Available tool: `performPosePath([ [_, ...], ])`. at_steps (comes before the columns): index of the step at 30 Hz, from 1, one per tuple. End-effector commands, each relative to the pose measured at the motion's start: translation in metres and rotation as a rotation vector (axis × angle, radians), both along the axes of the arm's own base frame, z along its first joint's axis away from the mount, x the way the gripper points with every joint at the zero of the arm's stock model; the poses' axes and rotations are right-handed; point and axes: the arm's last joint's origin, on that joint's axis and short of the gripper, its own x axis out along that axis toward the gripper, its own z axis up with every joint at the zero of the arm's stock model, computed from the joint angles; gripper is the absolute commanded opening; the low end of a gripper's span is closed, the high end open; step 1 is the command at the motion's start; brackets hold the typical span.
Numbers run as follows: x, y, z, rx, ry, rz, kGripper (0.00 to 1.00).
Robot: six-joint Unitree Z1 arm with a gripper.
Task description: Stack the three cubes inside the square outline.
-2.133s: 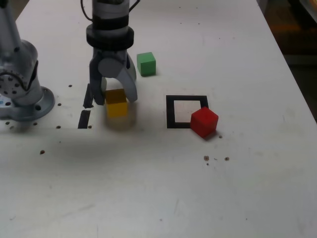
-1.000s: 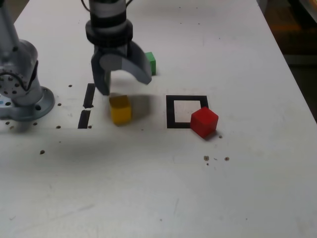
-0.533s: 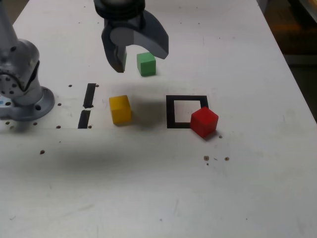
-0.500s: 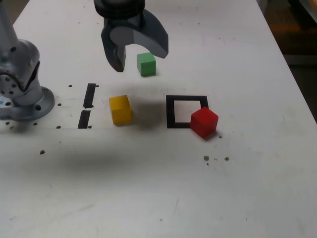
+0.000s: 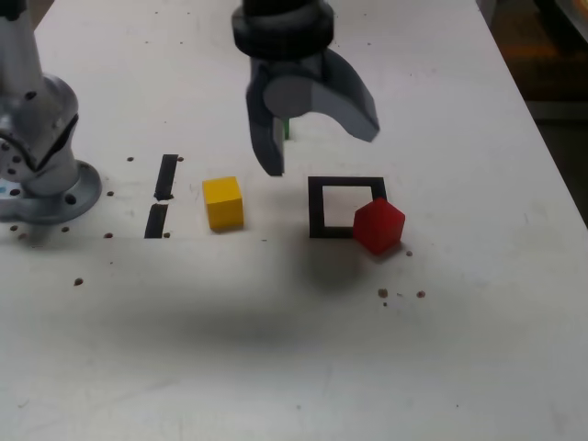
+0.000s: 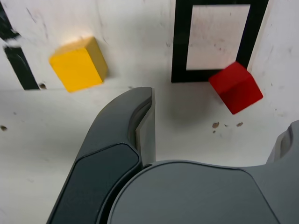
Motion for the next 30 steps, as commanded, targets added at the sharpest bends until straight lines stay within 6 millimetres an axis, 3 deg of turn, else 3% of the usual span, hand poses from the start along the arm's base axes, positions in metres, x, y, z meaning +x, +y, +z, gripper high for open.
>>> performPosePath([
  [1, 0.008, -0.004, -0.001, -0.015, 0.004, 0.012, 0.97],
  [15, 0.064, -0.015, -0.032, -0.053, 0.076, 0.106, 0.97],
  [30, 0.086, 0.010, -0.069, -0.051, 0.153, 0.178, 0.96],
])
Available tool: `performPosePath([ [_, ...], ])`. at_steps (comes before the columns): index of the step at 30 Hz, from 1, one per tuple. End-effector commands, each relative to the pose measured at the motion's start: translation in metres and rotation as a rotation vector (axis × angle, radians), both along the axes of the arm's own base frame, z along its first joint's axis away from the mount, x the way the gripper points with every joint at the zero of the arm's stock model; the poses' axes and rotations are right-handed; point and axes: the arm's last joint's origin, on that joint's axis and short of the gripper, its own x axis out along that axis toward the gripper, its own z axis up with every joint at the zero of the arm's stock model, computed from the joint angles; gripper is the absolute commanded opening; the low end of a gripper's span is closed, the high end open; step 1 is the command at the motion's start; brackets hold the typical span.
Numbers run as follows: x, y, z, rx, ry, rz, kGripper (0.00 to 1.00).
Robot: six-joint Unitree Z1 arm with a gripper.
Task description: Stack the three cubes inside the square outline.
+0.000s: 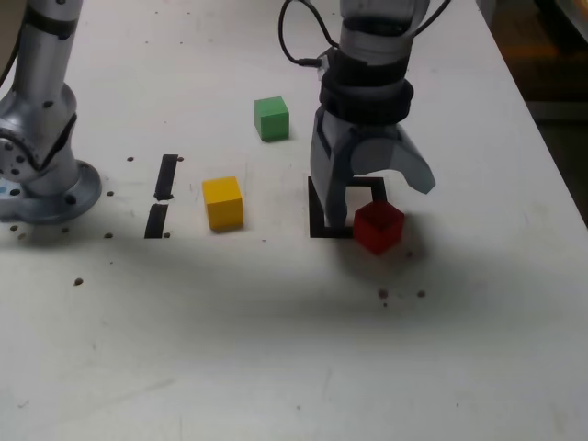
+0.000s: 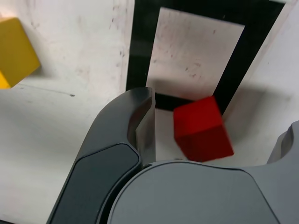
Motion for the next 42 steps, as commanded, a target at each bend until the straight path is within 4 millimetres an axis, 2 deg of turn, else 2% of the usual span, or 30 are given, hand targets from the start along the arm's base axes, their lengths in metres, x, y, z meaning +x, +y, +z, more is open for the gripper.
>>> performPosePath([
  [1, 0.004, 0.002, -0.003, 0.001, 0.001, 0.000, 0.96],
  [9, 0.016, 0.003, -0.014, -0.009, 0.017, -0.009, 0.93],
  [13, 0.019, 0.002, -0.018, -0.018, 0.030, -0.016, 0.86],
  [16, 0.019, 0.002, -0.021, -0.019, 0.037, -0.020, 0.73],
  [23, 0.020, 0.002, -0.022, -0.013, 0.029, -0.035, 0.33],
  [27, 0.018, 0.003, -0.021, -0.017, 0.026, -0.059, 0.18],
  [34, 0.009, 0.003, -0.017, -0.031, 0.048, -0.103, 0.09],
  [42, 0.002, 0.004, -0.013, -0.019, 0.031, -0.117, 0.08],
])
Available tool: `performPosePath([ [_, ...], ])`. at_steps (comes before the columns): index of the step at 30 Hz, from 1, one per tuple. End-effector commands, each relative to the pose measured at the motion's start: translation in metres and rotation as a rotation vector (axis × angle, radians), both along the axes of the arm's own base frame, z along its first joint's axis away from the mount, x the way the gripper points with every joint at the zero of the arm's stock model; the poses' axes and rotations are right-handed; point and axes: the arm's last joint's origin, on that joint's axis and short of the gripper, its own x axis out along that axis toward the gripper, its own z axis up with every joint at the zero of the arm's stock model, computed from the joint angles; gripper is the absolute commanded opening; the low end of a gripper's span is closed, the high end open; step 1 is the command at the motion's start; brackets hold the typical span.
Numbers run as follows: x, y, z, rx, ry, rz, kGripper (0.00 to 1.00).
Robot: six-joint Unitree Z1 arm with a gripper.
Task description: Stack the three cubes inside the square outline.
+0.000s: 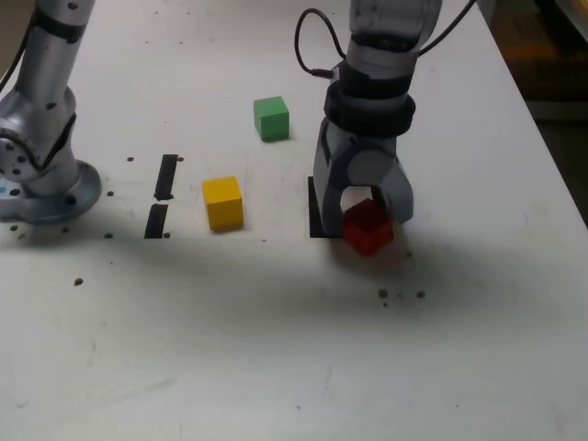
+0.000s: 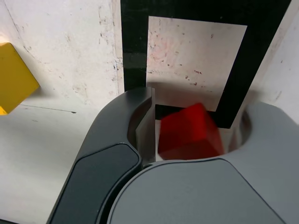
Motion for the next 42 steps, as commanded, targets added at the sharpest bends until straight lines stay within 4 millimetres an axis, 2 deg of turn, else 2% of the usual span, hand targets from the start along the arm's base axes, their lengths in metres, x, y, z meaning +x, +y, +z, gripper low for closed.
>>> performPosePath([
  [1, -0.003, 0.001, 0.003, 0.004, -0.008, -0.002, 0.08],
  [14, -0.021, 0.003, 0.006, 0.022, 0.034, -0.017, 0.07],
  [23, -0.042, 0.009, 0.039, 0.092, -0.010, -0.037, 0.07],
  [29, -0.046, 0.012, 0.055, 0.135, -0.078, -0.087, 0.07],
  [34, -0.042, 0.014, 0.051, 0.143, -0.092, -0.109, 0.07],
  [42, -0.024, 0.026, 0.030, 0.113, -0.095, -0.122, 0.07],
])
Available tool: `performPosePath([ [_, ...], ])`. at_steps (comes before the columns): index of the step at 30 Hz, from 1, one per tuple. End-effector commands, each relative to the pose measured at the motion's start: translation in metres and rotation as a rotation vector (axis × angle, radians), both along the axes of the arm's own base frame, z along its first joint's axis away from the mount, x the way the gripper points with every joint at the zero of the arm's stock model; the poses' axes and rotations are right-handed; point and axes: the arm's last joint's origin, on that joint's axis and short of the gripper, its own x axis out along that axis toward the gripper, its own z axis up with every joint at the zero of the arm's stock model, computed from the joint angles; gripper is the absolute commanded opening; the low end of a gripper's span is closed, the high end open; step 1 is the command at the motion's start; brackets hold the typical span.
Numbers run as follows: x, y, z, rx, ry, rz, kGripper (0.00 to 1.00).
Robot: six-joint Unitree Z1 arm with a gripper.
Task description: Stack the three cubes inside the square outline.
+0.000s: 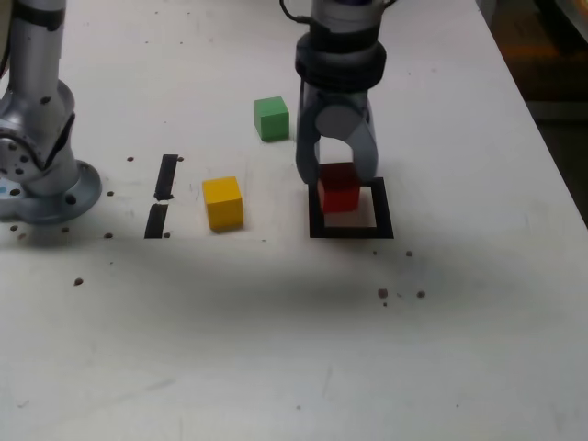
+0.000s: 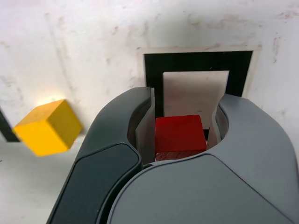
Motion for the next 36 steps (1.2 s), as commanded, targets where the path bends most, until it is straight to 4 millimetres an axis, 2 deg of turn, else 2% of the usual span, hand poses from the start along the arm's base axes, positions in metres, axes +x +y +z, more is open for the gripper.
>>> performPosePath([
  [1, 0.006, 0.003, -0.003, -0.008, -0.008, -0.007, 0.07],
  [6, 0.017, 0.010, -0.010, -0.014, -0.018, -0.031, 0.07],
  [12, 0.019, 0.014, -0.012, -0.009, -0.017, -0.037, 0.08],
  [36, 0.006, 0.016, -0.016, -0.010, -0.008, -0.034, 0.13],
])
